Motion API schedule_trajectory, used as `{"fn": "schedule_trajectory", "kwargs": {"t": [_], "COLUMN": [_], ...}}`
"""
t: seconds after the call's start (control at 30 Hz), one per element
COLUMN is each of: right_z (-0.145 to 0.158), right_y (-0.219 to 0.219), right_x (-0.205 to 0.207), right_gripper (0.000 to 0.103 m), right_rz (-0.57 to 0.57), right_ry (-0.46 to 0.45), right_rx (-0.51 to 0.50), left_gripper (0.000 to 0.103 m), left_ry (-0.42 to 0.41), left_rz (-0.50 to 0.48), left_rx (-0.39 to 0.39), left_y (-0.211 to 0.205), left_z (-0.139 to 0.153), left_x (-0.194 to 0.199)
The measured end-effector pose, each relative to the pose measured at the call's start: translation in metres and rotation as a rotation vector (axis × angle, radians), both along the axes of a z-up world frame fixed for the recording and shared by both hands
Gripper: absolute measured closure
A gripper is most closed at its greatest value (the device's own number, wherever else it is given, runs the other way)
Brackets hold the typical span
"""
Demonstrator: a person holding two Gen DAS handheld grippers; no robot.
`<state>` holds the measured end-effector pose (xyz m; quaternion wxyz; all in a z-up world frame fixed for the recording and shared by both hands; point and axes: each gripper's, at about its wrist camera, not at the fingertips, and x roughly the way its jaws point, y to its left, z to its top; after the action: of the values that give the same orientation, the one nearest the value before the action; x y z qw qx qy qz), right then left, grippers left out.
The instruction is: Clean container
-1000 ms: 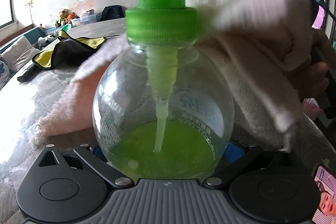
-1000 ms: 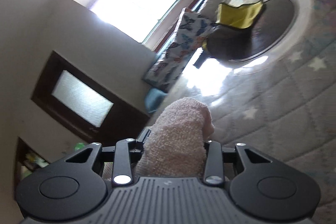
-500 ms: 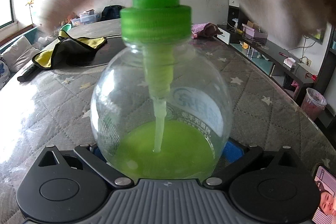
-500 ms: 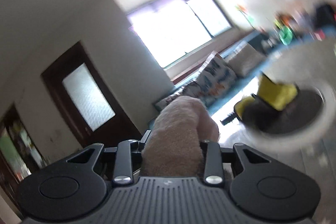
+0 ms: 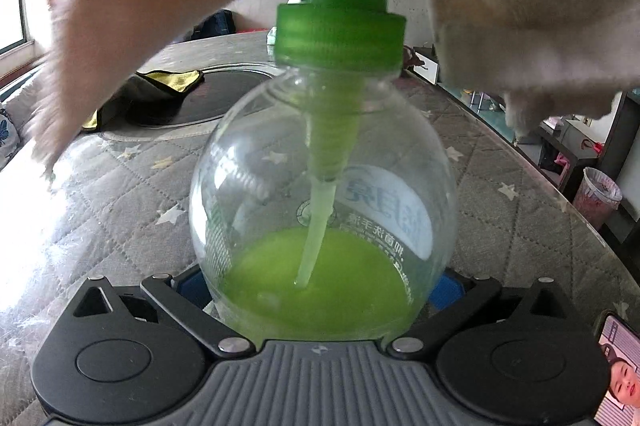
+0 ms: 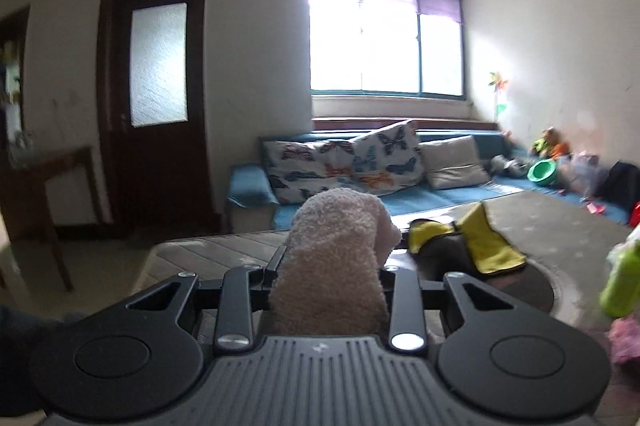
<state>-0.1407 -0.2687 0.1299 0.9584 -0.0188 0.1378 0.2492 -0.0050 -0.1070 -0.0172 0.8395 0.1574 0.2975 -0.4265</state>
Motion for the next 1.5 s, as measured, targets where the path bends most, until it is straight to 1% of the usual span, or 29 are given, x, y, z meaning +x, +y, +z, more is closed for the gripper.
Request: {"fn": "schedule_trajectory", "kwargs": {"t": [0.07,0.13,0.23,0.33,0.43,0.57,0.7,0.8,0.9,0.97,1.0,1.07,1.1,1.17,1.3,1.33,1.43,1.5], "right_z": [0.001,0.004,0.008,0.003,-0.009,-0.011,-0.016,-0.037,-0.064,-0.079,-0.083,-0.087,-0.089,-0.093,-0.101,-0.102,-0.106,-0.108], "right_y": [-0.002,-0.007,-0.006,0.005,0.009,-0.006,-0.030,-0.040,-0.043,-0.051,-0.056,-0.066,-0.068,-0.068,-0.059,-0.057,-0.051,-0.048], "right_x": [-0.003,-0.006,-0.017,-0.026,-0.031,-0.032,-0.016,0.008,0.027,0.036,0.041,0.048,0.050,0.053,0.051,0.050,0.046,0.044], "right_gripper": [0.071,0.071,0.071,0.071,0.071,0.071,0.071,0.071,0.071,0.071,0.071,0.071,0.071,0.070,0.066,0.064,0.060,0.052], "right_rz": [-0.037,-0.060,-0.007,0.051,0.025,-0.008,-0.063,-0.068,-0.057,-0.047,-0.047,-0.067,-0.079,-0.106,-0.143,-0.142,-0.142,-0.143], "right_ry": [-0.004,-0.014,-0.046,-0.058,-0.067,-0.035,0.030,0.138,0.255,0.293,0.309,0.342,0.349,0.349,0.351,0.354,0.357,0.348], "right_rx": [-0.002,0.023,0.063,0.034,-0.007,0.053,0.149,0.217,0.257,0.300,0.324,0.340,0.327,0.260,0.115,0.096,0.048,0.020], "left_gripper": [0.000,0.000,0.000,0.000,0.000,0.000,0.000,0.000,0.000,0.000,0.000,0.000,0.000,0.000,0.000,0.000,0.000,0.000], "left_ry": [0.000,0.000,0.000,0.000,0.000,0.000,-0.001,-0.001,0.000,-0.001,0.001,0.010,0.015,0.022,-0.002,-0.007,-0.011,-0.010], "left_rz": [0.000,0.000,0.000,0.000,0.000,0.000,0.000,0.000,0.000,0.000,0.000,0.003,0.004,0.003,0.021,0.028,0.047,0.066], "left_rx": [0.000,0.000,0.000,0.000,0.000,0.000,0.000,0.001,0.001,0.002,0.004,0.011,0.017,0.030,0.028,0.015,-0.050,-0.091], "left_y": [0.000,0.000,-0.001,-0.002,-0.002,-0.003,-0.005,-0.006,-0.007,-0.004,0.003,0.017,0.021,0.024,0.032,0.035,0.048,0.053], "left_z": [0.000,0.000,0.000,0.000,0.000,0.000,0.000,0.000,0.000,-0.003,-0.008,-0.019,-0.022,-0.022,-0.016,-0.012,0.004,0.013], "left_x": [0.000,0.000,0.000,0.000,0.000,-0.001,-0.001,-0.002,-0.002,-0.001,0.005,0.025,0.030,0.032,0.033,0.031,0.025,0.020]}}
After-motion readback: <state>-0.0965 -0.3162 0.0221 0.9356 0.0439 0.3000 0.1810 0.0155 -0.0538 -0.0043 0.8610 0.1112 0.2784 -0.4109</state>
